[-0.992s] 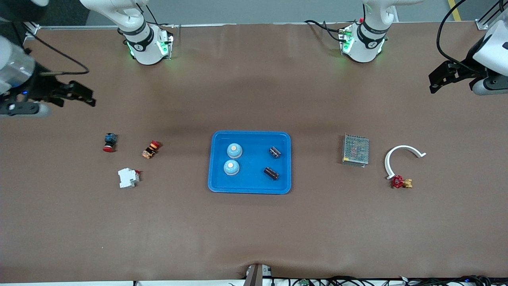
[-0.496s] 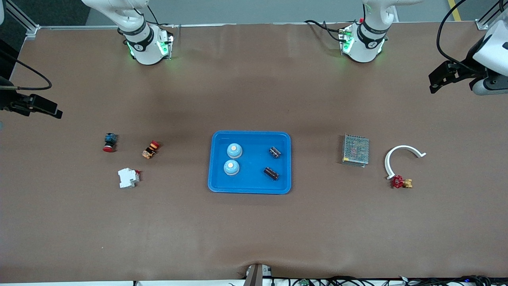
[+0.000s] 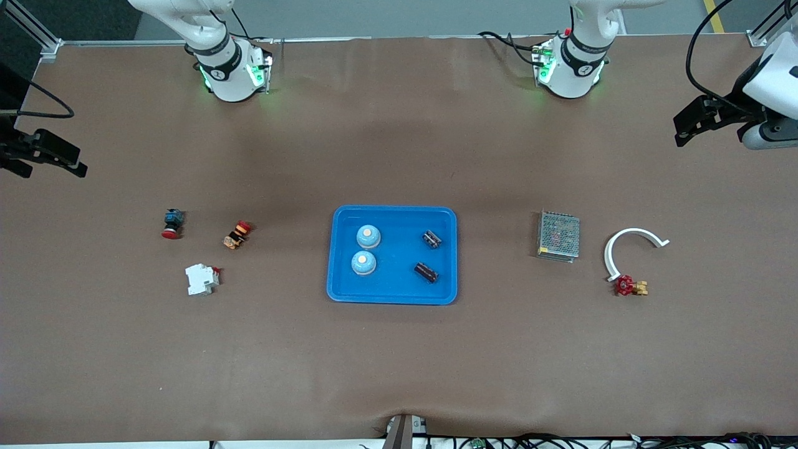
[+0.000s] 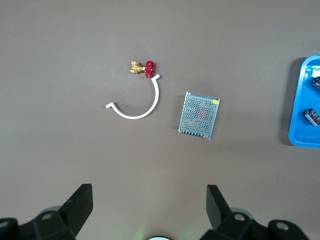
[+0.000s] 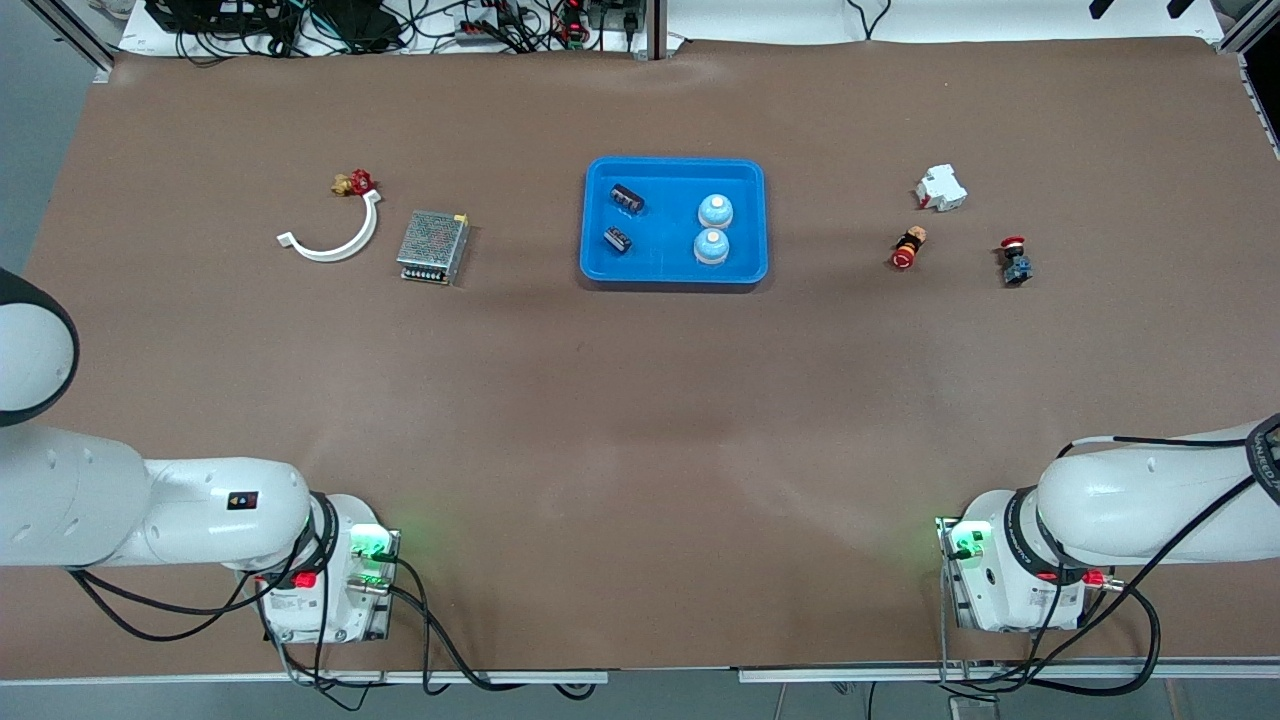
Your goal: Place electrolytic capacitor and blue bell in tray
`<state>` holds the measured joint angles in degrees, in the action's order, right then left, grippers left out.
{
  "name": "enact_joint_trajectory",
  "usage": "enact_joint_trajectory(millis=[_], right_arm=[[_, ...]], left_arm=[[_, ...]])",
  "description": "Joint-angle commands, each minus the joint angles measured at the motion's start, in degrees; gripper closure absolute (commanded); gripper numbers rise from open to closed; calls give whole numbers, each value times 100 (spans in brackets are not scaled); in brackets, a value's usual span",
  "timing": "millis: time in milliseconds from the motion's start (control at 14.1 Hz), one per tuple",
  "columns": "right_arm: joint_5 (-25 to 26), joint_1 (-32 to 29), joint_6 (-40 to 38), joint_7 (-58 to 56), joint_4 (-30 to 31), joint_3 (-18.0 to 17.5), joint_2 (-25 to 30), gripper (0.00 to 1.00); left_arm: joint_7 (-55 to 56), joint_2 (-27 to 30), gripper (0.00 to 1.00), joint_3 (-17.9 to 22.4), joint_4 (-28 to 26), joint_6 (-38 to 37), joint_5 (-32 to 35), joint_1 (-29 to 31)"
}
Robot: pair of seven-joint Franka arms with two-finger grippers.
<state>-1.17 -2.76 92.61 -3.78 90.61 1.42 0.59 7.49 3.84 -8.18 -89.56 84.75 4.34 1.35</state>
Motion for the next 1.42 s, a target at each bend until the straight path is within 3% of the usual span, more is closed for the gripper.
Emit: enact_joint_trajectory(millis=[0, 283, 780, 992, 1346], right_arm=[[56, 65, 406, -19, 518, 139, 327, 0], [91, 205, 372, 395, 958, 122, 644, 0], [82, 83, 214, 325, 915, 96, 636, 0], [82, -128, 205, 325, 915, -141, 636, 0], [82, -76, 188, 377, 889, -168, 645, 0]], left_arm=[[-169, 64, 0, 10, -9, -46, -108, 23], [-186, 56, 0, 10, 0, -46, -108, 23], [-195, 64, 0, 19, 9, -46, -337, 23], [-195, 64, 0, 10, 17, -46, -337, 14], [-151, 29, 0, 10, 167, -55, -337, 5]])
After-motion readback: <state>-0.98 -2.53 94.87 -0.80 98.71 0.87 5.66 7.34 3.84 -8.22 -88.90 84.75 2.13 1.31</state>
